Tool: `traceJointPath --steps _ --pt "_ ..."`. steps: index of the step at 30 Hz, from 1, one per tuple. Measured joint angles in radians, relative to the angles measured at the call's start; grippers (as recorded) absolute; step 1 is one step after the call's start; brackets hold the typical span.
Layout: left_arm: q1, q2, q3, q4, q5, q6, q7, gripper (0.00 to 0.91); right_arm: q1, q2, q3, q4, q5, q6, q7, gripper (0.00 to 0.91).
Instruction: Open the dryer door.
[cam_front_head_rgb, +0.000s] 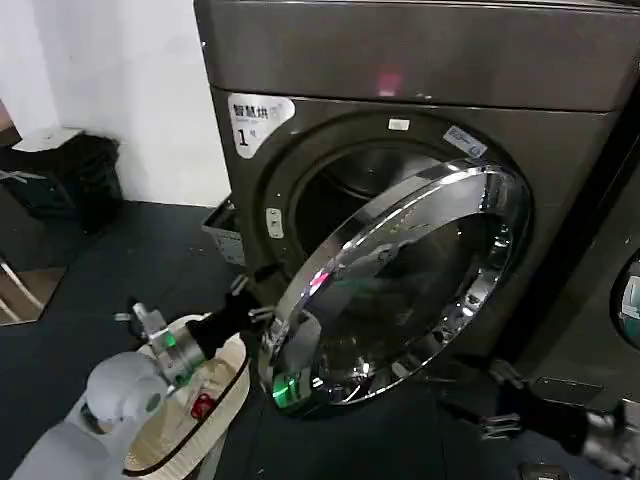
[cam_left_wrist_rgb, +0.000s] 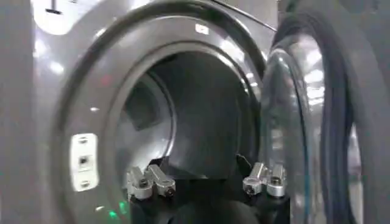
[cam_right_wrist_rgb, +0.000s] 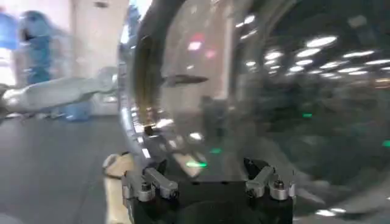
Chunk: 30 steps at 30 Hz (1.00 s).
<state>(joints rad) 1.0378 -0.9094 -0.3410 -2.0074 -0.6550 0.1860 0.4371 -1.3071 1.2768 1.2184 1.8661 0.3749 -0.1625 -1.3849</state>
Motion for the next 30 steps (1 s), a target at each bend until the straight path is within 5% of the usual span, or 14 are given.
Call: traceJointPath --steps 17,22,30 --pt "-0.087 0.009 0.181 0.027 -0.034 -0.015 0.045 0.907 -0.103 0.091 0.294 0.097 0.112 -0.003 0.444 0.907" --pt "-0.118 0.008 0.240 0.027 -0.040 -0.021 0.049 0.907 -0.128 0.080 0.357 0.125 0.081 -0.040 0.615 0.907" --pt "-0.168 -0.012 0.348 0.027 -0.031 -0.026 0.047 0.907 -0.179 0.046 0.472 0.114 0.025 -0.003 0.835 0.907"
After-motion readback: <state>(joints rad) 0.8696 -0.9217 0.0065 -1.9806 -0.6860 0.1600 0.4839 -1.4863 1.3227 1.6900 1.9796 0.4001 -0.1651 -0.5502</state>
